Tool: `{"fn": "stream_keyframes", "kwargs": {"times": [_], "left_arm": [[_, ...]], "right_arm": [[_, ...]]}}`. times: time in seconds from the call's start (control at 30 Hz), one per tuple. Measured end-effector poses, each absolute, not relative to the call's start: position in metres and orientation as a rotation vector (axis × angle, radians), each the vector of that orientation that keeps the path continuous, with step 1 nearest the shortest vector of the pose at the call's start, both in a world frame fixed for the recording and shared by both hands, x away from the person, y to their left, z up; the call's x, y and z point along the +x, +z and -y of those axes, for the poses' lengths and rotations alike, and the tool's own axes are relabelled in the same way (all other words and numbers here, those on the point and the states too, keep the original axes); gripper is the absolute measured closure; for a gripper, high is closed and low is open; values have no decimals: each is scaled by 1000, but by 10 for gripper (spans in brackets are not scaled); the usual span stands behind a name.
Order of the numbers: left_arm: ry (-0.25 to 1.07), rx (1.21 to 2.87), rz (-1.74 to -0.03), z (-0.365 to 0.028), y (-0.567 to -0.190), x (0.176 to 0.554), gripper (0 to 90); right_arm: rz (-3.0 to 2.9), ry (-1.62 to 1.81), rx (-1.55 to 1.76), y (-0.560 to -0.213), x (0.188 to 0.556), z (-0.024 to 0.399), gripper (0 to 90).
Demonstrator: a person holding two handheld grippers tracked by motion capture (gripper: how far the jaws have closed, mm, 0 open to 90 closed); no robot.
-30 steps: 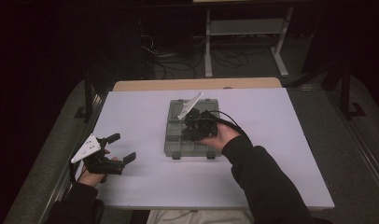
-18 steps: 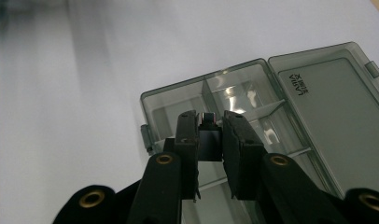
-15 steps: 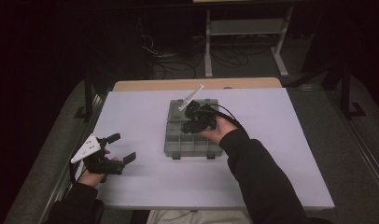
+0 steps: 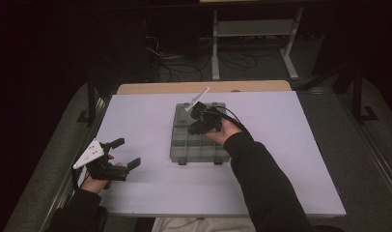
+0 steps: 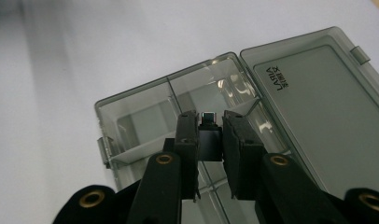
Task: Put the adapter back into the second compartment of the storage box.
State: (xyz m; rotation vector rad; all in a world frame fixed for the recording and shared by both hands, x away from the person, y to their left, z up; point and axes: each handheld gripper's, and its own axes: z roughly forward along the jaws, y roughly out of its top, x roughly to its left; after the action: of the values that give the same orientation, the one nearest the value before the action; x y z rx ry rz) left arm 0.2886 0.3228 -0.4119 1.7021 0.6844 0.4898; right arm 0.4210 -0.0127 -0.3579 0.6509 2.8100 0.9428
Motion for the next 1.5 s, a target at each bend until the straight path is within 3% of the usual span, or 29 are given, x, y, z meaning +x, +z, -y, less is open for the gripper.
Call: {"fn": "stream_keyframes", "kwargs": {"times": [1.13, 1.5], "left_arm": [[488, 1700, -680, -323, -412, 288, 0], [489, 1699, -678, -323, -412, 288, 0]], "right_arm": [[-2841, 856, 766, -401, 453, 4, 745], [-2830, 893, 805, -393, 452, 11, 564]]}}
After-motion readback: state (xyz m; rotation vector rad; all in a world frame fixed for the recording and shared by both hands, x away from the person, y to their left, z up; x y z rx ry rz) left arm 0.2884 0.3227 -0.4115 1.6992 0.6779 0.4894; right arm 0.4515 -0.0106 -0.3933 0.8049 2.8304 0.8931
